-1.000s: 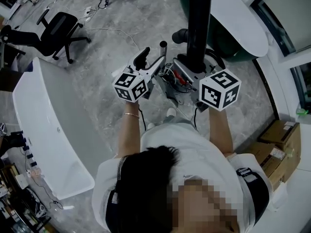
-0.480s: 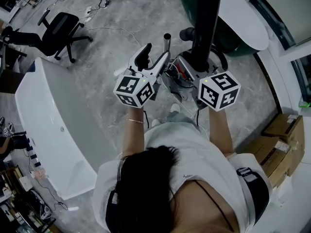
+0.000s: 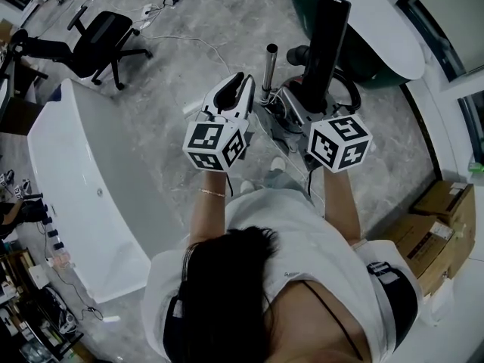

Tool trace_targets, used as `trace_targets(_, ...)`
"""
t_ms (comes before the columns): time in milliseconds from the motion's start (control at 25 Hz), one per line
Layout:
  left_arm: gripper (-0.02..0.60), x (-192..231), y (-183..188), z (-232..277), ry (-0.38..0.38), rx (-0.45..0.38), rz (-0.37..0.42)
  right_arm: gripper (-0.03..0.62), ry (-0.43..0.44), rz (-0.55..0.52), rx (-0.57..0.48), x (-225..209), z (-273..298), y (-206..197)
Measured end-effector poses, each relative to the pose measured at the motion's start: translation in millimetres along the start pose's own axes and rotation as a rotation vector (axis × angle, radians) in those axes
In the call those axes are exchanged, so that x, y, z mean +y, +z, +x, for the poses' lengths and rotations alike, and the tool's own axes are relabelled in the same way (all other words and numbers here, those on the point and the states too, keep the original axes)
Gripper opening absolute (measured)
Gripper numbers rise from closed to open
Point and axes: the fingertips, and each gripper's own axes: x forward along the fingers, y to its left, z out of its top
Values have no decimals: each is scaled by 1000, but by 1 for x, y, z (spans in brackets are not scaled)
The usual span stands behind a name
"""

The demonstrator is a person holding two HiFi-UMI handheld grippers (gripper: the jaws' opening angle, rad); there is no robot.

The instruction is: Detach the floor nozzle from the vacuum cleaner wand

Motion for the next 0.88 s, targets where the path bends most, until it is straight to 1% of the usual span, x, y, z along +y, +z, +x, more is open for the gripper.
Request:
trace_targets(120,46,2,-5,-9,34,23,4,86,-15,-14,7,5,0,-7)
trace_targets(200,29,1,-11,-12,49,43,7,86,-41,-26,-9,5,-1,-9)
trace_targets(360,5,-3,-17,-22,56,58,4,86,-81,-62,-35,9,-5,-10)
trace_targets(600,3,-10,-21,-32,44,85,19,89,-89,-40,-53,16,-7,-17)
trace_targets(720,3,-12,-22,-35,48,95,21,89,-113,-69,-55,19,-8,-21)
trace_targets(880,3,-17,-23,-41,41,90,16,89,-160,-132,-84,26,-11,-23)
